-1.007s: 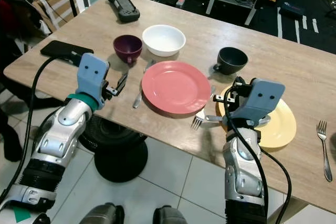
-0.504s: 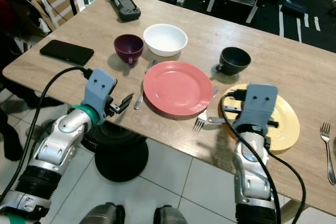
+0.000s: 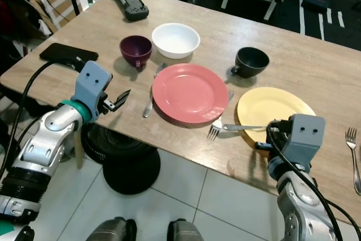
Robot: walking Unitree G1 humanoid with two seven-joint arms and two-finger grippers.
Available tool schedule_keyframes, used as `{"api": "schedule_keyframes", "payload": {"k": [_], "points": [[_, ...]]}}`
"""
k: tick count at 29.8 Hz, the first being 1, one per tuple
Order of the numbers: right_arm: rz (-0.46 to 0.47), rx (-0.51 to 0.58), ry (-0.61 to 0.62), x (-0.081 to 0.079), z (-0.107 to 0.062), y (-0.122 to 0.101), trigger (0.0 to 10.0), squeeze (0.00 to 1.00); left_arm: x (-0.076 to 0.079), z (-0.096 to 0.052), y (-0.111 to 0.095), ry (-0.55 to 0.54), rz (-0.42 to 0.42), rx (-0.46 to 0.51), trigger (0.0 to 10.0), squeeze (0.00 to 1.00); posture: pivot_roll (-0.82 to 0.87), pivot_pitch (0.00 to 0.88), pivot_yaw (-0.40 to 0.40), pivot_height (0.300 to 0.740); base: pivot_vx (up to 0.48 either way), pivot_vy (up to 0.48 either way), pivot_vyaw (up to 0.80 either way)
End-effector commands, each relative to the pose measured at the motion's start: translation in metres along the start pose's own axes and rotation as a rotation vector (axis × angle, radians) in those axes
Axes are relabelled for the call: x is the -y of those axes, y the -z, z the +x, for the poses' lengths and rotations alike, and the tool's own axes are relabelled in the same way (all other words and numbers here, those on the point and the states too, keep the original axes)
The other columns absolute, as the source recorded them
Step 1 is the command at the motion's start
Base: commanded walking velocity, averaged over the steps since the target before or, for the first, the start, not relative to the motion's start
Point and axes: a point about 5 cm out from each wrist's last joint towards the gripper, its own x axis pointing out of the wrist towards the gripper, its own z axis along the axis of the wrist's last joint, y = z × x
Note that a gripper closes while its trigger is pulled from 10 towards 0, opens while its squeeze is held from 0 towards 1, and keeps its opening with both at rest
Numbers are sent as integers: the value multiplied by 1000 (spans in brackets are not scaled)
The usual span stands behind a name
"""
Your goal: Setting the table
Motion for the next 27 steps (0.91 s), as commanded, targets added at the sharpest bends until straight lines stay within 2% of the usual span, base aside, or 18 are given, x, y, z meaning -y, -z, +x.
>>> {"api": "schedule_keyframes", "payload": {"k": [1,6,7,11,12,14,17,24,27], "points": [[44,-2,26,1,1,-1,10000,1000,7,3,1,27,5,-8,10000,0,-9,66,34,740,0,0,0],[212,-44,36,-12,13,-4,10000,1000,22,4,-1,59,-10,4,10000,0,-10,80,29,740,0,0,0],[235,-57,23,-16,13,-4,10000,173,23,4,-1,62,-11,5,10000,0,-10,85,27,740,0,0,0],[254,-69,9,-19,14,-4,10000,173,24,3,-1,64,-11,7,10000,0,-9,87,26,740,0,0,0],[247,-90,21,-20,15,-2,10000,0,25,3,-1,64,-11,7,10000,0,-12,97,21,740,0,0,0],[209,-131,60,-20,17,2,10000,0,26,3,-1,63,-12,8,10000,0,-8,102,16,740,0,0,0],[203,-162,120,-19,18,6,10000,0,26,3,-3,55,-17,14,10000,0,-7,101,13,740,0,0,0],[222,-197,196,-26,26,9,10000,0,26,4,-3,38,-22,16,10000,0,-6,99,7,740,0,0,0],[271,-222,186,-35,30,11,10000,0,26,4,-3,36,-23,17,10000,0,-1,99,4,740,0,0,0]]}}
